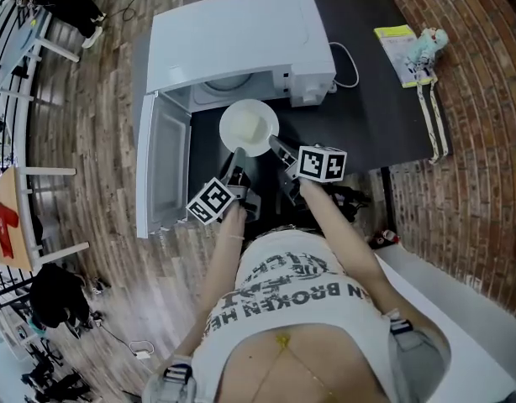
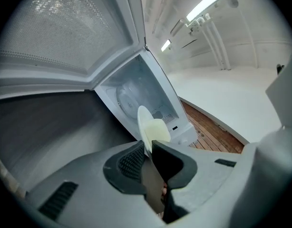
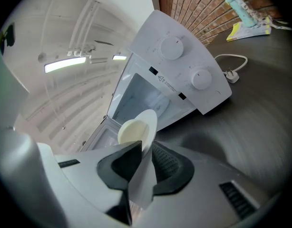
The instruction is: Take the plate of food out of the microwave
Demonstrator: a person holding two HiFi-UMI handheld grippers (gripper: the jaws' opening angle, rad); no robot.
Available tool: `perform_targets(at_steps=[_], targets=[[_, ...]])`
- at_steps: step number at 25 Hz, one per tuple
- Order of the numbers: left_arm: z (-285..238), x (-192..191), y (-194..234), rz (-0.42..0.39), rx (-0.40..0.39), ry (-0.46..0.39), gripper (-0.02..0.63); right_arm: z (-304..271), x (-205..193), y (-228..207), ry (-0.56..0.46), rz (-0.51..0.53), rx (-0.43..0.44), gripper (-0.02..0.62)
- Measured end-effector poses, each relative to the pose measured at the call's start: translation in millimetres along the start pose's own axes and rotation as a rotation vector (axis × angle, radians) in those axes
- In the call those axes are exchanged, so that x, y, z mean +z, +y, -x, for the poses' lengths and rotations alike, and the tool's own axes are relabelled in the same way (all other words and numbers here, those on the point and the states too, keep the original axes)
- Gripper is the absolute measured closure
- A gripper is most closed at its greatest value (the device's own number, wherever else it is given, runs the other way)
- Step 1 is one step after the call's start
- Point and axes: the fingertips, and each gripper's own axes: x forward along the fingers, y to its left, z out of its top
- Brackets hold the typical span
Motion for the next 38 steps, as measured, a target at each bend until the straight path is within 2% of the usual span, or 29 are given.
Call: perform_targets(at_steps=[8,15,26,38], targets=[[24.2,-31.7,-6.9,0.013,0.012,-0.042,0.552,25.6,-19.5,-3.3,0.033,0.022,0.032,0.529],[34.7,-40.3,-4.8,0.016,0.011,-0.046,0.552,33.6,-31.7,-2.4,0.054,0.01,0.038,0.529],[45.3,-19.9,10.3,0.033,-0.01,-0.03,0.552,15.2,-40.7,14.0,0.032,-0.011,0.015,0.534],[62.6,-1.1,27.0,0.049,-0.075,0.051,0.555,4.1,-60.1,35.4,-0.059,-0.072,-0.032,0.54]])
